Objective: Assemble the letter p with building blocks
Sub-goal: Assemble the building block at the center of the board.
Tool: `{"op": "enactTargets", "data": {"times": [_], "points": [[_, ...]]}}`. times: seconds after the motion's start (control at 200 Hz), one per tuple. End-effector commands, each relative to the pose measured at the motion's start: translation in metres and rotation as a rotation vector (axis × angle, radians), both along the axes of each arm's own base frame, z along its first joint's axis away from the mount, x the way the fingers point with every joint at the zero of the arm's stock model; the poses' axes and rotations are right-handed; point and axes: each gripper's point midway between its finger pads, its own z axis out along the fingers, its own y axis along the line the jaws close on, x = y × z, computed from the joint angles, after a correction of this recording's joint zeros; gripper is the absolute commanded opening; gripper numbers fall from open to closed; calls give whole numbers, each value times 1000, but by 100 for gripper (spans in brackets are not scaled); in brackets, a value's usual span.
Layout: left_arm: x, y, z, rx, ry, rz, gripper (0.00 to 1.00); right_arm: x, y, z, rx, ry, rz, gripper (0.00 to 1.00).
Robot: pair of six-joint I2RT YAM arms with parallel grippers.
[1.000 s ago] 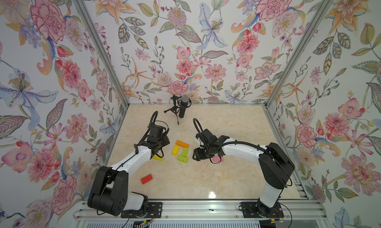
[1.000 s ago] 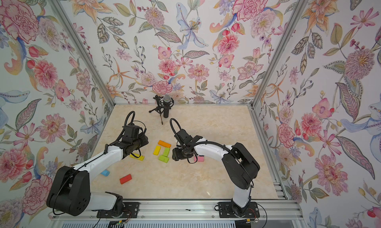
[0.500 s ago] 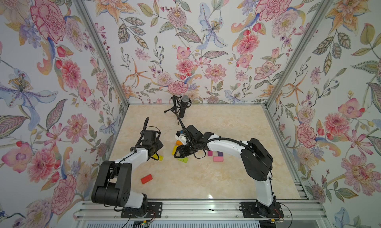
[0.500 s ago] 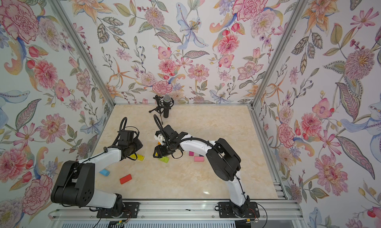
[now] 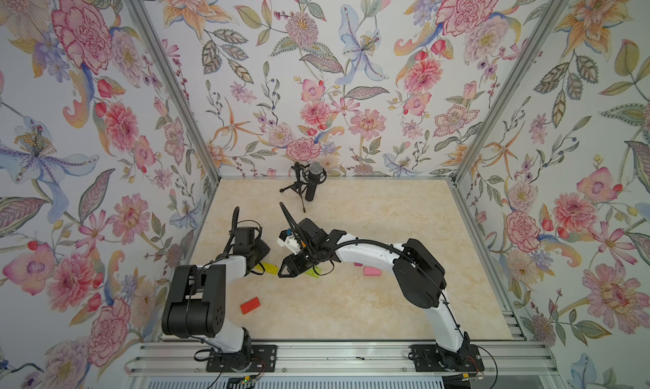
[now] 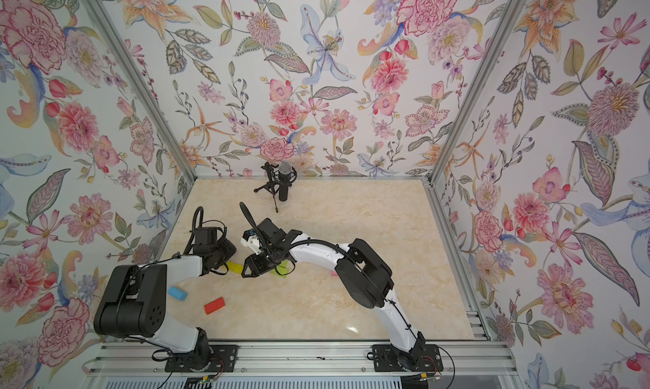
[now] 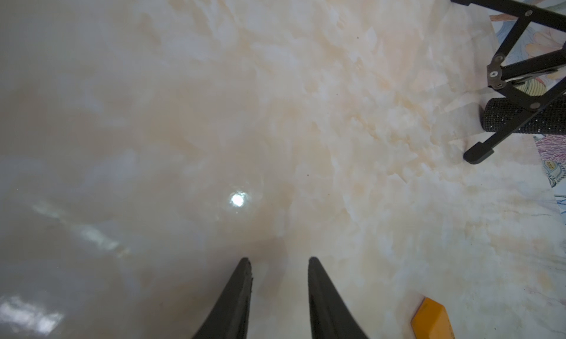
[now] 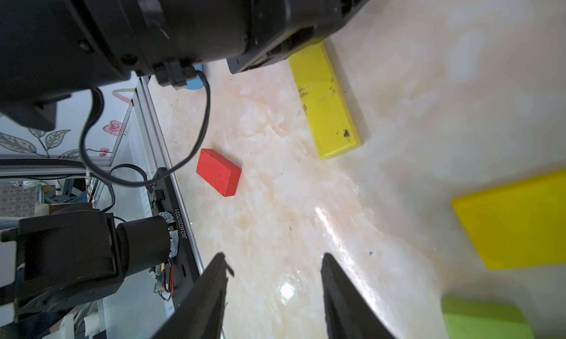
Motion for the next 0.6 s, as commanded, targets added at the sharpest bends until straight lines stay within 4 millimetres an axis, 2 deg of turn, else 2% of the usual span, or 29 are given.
{"op": "enactTargets", "data": {"times": [0.0,0.145,0.28,0.43,0.595], "points": [[-25,1,-16,-25,74,8,34,-8,8,-11,10,34,52,49],[-44,-4,-14,-62,75,10,33,-11,6,-14,3,41,56,49],[-61,-4,-8,-68,66,23,32,-21,3,-22,-13,49,76,49],[-69,-13,1,-55,55,-2,30,-38,3,-33,-31,60,113,48],[-73,-34,5,-72,48,-70,29,-47,-2,-45,-59,55,126,48]]}}
